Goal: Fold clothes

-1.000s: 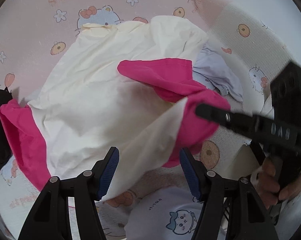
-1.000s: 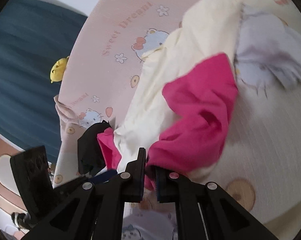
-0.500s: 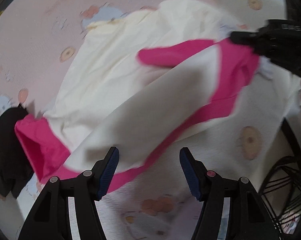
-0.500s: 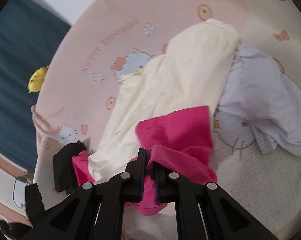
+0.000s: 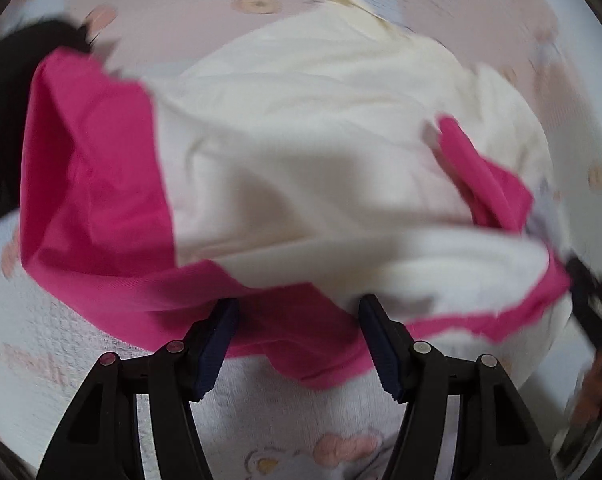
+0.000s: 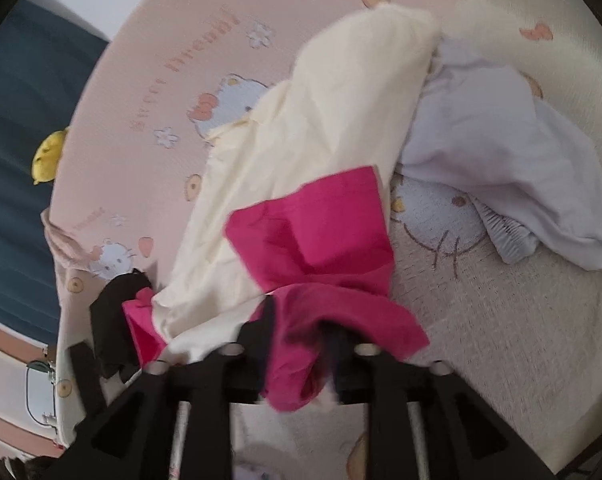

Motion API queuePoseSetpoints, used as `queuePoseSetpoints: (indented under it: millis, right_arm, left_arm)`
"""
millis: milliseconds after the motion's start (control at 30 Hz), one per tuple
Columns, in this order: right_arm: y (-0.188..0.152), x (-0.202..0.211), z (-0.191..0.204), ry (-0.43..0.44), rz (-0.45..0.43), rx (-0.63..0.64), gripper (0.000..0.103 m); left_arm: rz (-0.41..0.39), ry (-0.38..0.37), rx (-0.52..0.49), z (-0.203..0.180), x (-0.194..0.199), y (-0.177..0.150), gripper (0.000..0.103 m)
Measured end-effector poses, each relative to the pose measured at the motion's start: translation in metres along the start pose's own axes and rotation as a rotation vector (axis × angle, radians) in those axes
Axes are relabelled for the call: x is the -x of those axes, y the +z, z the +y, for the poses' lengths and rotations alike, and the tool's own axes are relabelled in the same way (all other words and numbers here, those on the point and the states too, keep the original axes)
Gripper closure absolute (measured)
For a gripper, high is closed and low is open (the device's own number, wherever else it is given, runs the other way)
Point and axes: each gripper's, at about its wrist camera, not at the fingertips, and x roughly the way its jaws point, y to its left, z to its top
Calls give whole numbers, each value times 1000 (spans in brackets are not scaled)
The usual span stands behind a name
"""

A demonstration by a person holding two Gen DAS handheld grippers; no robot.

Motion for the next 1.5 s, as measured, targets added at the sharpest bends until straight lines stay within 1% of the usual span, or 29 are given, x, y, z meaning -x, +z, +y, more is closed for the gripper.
queuePoseSetpoints:
  millis: [33,100,200,300,400,467,533,700,800,867,1000,1167,1233,1267,1300,1333,1367,1400,1433,1467,1500]
  right_arm:
    - [-4,8,6,4,-14,23,55]
    - [-12,19,17,12,-22,71,49]
    - [-25,30,31,18,-15,139,49]
    - [-39,24,37,-14,21,190,49]
    - [-54,14,39,-77,57,235,49]
    - [-63,7,39,-83,72,249,49]
    - [-68,-1,39,-74,88,259,49]
    - [-65,-13,34,-52,96,231,49]
    - [-63,-19,31,-40,99,211,49]
    - [-61,-23,29,-32,101,198,49]
    - [-54,-34,25,-29,122,177,49]
    - [-54,-47,27,-36,129,180,49]
    - [-54,-51,29,-45,136,186,49]
    - [-54,-53,30,-52,138,188,49]
    - [-55,-55,32,-62,138,189,51]
    - [-55,-56,33,-72,139,191,64]
    - [-55,-57,34,-85,142,196,73]
    - [-55,-57,36,-95,144,203,86]
    - [-56,-55,39,-102,144,211,89]
    - [-57,-52,42,-103,138,223,91]
    - [-57,-47,47,-97,126,240,93]
  left_arm:
    - [1,-11,29,6,-2,2,43]
    - [1,-23,51,9,-3,3,43]
    - [-1,-29,50,9,1,3,43]
    - [-1,-57,61,11,14,0,43]
    - [-22,-109,110,20,30,-12,43]
    - [-41,-136,141,29,39,-20,42]
    - [-41,-140,154,34,41,-24,42]
    - [24,-197,188,39,22,-29,41]
    - [64,-275,254,45,6,-32,41]
    - [71,-305,283,47,0,-32,41]
    - [32,-304,277,42,1,-28,41]
    - [-18,-275,286,33,0,-27,41]
    - [-31,-270,269,27,0,-28,41]
    - [-38,-254,246,23,0,-28,42]
    - [-44,-238,226,19,-1,-28,42]
    - [-48,-222,206,15,-1,-28,42]
    - [-52,-198,176,9,-1,-27,44]
    - [-56,-176,149,3,-1,-27,48]
    - [-62,-159,127,-1,0,-27,67]
    - [-69,-145,106,-4,1,-28,78]
    - [-78,-136,85,-7,5,-29,81]
